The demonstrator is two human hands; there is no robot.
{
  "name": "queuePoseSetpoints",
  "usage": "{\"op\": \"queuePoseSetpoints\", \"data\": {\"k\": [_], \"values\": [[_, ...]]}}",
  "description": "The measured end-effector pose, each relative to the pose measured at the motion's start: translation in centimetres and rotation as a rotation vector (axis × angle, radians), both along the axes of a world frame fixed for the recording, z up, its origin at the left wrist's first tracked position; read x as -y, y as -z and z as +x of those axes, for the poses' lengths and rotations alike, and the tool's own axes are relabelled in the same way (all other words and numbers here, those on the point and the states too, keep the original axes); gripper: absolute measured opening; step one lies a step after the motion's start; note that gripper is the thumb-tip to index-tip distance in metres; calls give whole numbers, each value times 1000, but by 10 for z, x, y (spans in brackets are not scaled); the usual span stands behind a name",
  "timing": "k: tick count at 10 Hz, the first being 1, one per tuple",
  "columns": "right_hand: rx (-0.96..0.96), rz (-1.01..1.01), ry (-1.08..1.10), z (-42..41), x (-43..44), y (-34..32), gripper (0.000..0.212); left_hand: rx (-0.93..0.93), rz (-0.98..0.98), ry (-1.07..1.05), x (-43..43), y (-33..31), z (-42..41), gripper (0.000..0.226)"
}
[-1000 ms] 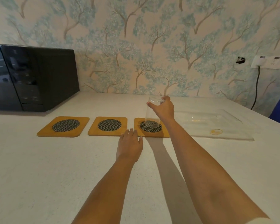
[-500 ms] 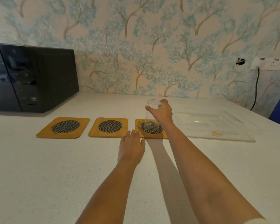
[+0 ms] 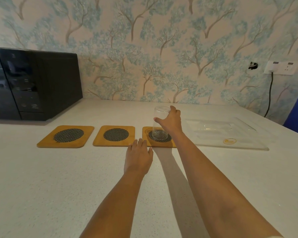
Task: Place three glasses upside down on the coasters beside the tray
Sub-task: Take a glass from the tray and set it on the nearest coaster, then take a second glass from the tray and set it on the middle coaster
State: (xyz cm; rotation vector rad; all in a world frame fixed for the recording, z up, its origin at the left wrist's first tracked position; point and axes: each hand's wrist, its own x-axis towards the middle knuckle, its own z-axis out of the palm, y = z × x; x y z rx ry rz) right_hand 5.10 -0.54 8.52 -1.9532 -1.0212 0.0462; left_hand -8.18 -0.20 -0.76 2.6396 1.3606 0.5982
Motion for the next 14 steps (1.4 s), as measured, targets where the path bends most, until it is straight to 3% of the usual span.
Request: {"op": "queuePoseSetpoints", "data": {"k": [3,4,5,7,10,14], "values": [[-17,-29,13,-1,9,-6,102,-9,-12,10,2,-3,-2,54],[-19,-132,5,1,21,-16,100,-7,-12,19,5,-5,-3,53],[-68,-210,-19,8,40,-28,87,-18,9,29,7,-7,-3,51],[-162,-91,-66,34,86,-37,54,-69,116,73,15,-10,-1,46],[50,-20,185,111,134,-43,39,7,64,176,70,-13,67,48],[195,-351,336,228,165,-30,51,26,-122,97,94,-10,129,55]]}}
